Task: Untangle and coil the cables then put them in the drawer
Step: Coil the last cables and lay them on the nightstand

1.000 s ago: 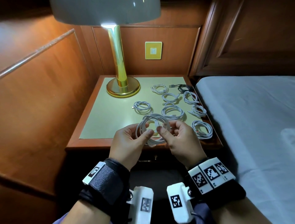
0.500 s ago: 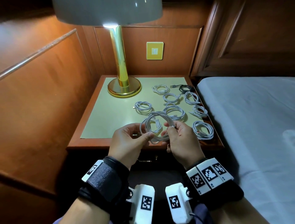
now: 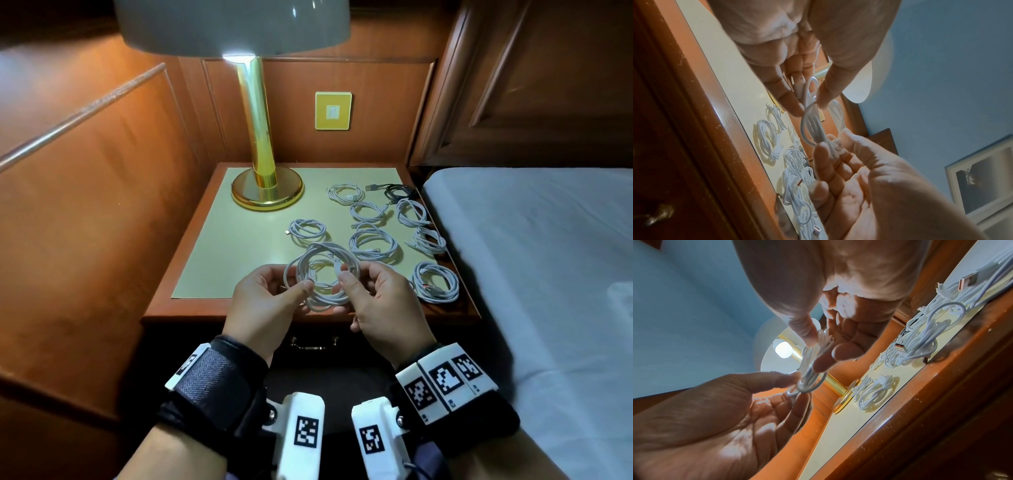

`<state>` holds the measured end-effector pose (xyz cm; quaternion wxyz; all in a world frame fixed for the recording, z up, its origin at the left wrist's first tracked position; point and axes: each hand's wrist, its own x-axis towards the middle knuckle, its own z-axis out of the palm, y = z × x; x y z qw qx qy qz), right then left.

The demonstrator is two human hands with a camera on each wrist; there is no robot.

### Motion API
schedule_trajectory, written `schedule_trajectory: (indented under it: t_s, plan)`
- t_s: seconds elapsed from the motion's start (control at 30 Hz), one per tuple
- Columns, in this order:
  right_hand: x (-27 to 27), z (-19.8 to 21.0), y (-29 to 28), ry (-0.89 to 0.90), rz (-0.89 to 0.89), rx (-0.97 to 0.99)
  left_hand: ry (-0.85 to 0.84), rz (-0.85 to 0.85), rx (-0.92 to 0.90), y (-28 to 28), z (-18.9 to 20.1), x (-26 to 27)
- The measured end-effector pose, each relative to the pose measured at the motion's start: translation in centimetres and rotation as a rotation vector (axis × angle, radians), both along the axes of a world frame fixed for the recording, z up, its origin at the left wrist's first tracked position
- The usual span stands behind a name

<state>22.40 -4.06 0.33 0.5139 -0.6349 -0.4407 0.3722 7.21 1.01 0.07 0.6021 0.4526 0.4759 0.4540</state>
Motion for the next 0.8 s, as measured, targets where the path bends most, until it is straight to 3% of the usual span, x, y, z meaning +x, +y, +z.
schedule_trajectory:
  t_s: [0.13,0.27,0.53,0.8]
  plan:
    - [-0.2,-0.2,0.3,0.04,-0.01,-0.032,-0.061,0.008,-0.039,0.3,0.2,0.1]
    - [-0.2,-1.0,0.6,-0.041,-0.033,-0.078,-0.128,0.05,-0.09,1.3,0.3,-0.3]
    - [-0.1,-1.1,0.4,-0.08,0.006,-0.131,-0.061,0.181,-0.117,4.5,-0.4,-1.9]
    - [-1.0,-1.5,1.3,-0.101,0.052,-0.17,-0.013,0.21,-0.114,5.1,-1.1,-2.2]
